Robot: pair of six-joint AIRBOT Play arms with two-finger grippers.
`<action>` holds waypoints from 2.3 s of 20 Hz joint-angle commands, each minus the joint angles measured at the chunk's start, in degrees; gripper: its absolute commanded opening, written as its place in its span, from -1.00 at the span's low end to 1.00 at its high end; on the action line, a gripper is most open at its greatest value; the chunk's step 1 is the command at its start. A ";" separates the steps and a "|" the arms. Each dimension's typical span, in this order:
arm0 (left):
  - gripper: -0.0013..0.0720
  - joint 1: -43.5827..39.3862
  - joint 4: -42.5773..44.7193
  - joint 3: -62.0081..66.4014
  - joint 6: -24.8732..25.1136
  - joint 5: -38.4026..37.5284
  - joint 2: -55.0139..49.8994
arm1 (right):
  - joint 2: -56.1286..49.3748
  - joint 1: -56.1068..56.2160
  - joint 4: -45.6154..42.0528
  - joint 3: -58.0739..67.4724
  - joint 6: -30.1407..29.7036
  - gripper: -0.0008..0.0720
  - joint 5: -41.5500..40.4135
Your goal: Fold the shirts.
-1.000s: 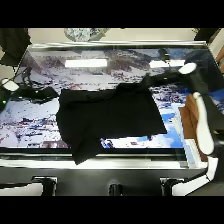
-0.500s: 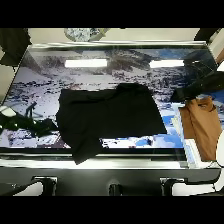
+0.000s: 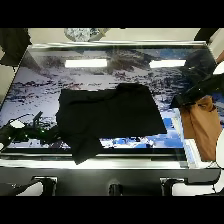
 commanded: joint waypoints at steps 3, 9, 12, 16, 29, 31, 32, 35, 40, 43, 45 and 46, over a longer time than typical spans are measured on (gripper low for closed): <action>-0.77 -2.10 -0.63 -0.57 0.35 3.54 -1.62 | 2.01 -0.02 -0.48 -7.96 0.04 0.69 -0.79; -0.89 3.13 -0.48 3.17 3.76 -0.35 -1.42 | 5.51 -0.02 1.53 -24.74 0.90 0.69 -6.86; -0.89 3.48 -0.42 4.35 4.39 -0.17 -1.51 | 5.49 -0.04 1.57 -30.45 1.51 0.69 -13.14; -0.89 3.39 -0.42 4.35 4.42 0.09 -1.60 | 2.62 -0.02 2.60 -31.52 4.74 0.69 -17.92; -0.90 5.38 0.55 10.97 5.97 -2.73 -1.01 | 1.68 7.28 4.90 -26.91 4.31 -0.85 -17.77; -0.90 6.08 1.40 20.11 6.45 -5.86 2.01 | 6.71 7.21 4.83 -20.76 0.59 -0.85 -17.14; -0.90 6.08 1.73 25.79 6.29 -6.40 4.31 | 10.01 7.21 4.37 -16.59 -0.22 -0.85 -17.68; -0.90 6.01 0.90 49.13 -0.09 -7.08 12.57 | 22.82 7.21 -0.70 0.46 -2.69 -0.85 -23.06; -0.90 6.10 0.96 76.32 -1.20 4.66 24.87 | 45.79 7.21 -9.79 14.16 -1.62 -0.85 -41.29; -0.90 6.12 0.94 76.76 -2.23 6.75 30.73 | 53.00 7.21 -10.71 14.16 2.01 -0.85 -41.00; -0.90 6.10 0.96 76.76 -4.61 5.81 32.33 | 54.47 7.21 -11.26 14.16 5.25 -0.85 -38.77; -0.90 6.10 0.96 76.76 -5.22 4.87 32.57 | 54.42 7.21 -11.26 14.16 5.35 -0.85 -37.18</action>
